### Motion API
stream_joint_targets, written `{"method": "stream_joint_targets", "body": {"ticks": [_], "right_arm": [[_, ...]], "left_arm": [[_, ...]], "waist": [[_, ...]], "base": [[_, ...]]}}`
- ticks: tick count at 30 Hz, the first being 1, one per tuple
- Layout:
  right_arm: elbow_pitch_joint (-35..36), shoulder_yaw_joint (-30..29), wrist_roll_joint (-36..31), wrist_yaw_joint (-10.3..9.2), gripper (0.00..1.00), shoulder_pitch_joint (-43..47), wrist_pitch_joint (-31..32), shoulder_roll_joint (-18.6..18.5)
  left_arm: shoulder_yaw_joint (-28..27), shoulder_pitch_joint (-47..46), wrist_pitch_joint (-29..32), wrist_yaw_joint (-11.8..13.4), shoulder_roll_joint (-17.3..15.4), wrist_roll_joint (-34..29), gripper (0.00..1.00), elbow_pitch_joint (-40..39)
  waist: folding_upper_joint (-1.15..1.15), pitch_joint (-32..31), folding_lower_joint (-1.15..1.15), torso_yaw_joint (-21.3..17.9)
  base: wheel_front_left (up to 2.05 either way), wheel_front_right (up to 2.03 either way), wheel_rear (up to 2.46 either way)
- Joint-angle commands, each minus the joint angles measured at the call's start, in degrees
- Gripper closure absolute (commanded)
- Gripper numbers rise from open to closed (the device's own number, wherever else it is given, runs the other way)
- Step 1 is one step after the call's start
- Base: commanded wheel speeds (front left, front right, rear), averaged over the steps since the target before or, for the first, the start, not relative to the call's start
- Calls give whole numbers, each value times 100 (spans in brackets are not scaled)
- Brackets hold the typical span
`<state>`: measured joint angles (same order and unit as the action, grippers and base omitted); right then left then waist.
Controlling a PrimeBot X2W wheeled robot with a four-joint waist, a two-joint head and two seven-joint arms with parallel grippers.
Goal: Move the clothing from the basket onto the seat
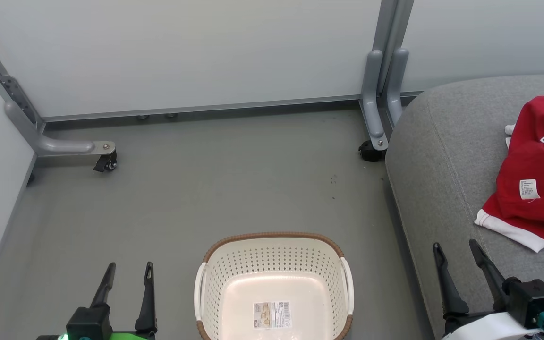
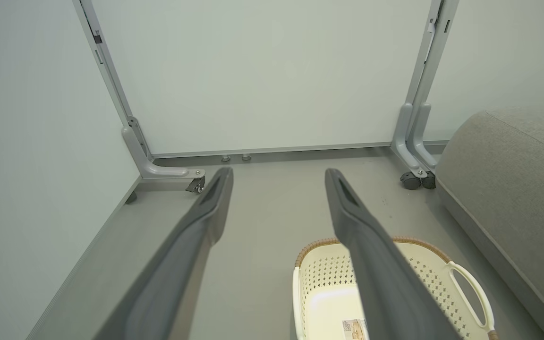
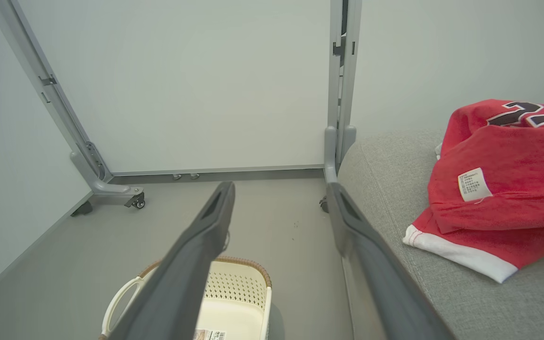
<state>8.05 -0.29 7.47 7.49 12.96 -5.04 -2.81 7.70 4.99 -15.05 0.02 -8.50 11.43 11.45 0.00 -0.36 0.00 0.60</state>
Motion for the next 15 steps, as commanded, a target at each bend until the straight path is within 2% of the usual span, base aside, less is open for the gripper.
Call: {"method": "stream_joint_targets", "body": {"ticks": [1,3,15], "right_arm": [[-36,3,4,1,100,0,-4,4],[-75,34,87,0,100,18,-17,14],[-423,34,1603,0,100,-320,85,-95]], "left_arm": [[1,0,4,-1,12,4,100,26],[-18,-17,41,-11,35,87,100,87],[-254,-213,397,-133,120,1410,100,116]], "waist": [[0,0,0,0],[0,1,0,-1],[0,6,0,-6]], "base": [[0,0,0],[0,0,0],[0,0,0]]}}
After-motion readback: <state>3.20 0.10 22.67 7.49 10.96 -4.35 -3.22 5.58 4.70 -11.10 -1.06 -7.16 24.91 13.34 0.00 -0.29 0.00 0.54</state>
